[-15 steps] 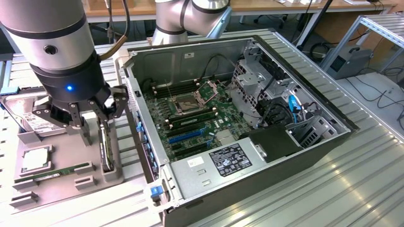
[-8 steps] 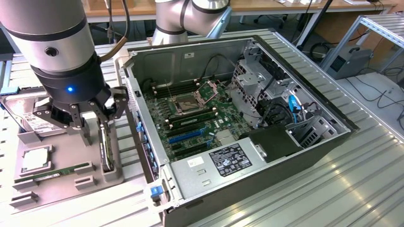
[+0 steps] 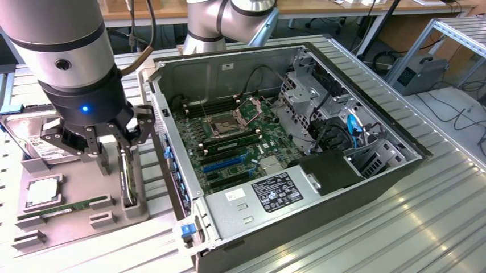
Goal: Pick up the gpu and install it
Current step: 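Pick up the gpu and move the gpu toward the slot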
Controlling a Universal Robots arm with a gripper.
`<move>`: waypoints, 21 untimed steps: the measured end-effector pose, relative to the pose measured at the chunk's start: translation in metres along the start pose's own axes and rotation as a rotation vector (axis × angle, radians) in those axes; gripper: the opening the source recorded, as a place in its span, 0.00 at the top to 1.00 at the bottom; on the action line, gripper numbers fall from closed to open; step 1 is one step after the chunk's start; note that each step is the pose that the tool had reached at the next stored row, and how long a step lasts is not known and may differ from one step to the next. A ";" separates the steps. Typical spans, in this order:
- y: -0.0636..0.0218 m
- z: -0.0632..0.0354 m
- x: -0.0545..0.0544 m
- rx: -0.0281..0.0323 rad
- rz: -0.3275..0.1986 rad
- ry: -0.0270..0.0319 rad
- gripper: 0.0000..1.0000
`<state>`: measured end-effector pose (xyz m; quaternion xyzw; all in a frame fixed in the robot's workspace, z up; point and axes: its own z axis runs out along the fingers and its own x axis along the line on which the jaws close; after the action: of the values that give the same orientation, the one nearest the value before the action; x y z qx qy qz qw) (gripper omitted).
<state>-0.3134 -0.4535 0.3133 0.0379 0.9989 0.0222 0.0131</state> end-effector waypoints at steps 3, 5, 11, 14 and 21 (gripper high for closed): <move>0.0000 0.0008 0.000 0.0000 0.000 0.0001 0.58; -0.0001 0.0014 0.000 0.0000 0.000 0.0000 0.58; -0.0001 0.0035 0.000 -0.0001 0.000 0.0000 0.58; -0.0002 0.0045 0.000 0.0000 0.000 0.0000 0.58; -0.0003 0.0068 0.000 -0.0001 0.000 0.0000 0.58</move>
<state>-0.3134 -0.4535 0.3065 0.0379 0.9989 0.0223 0.0131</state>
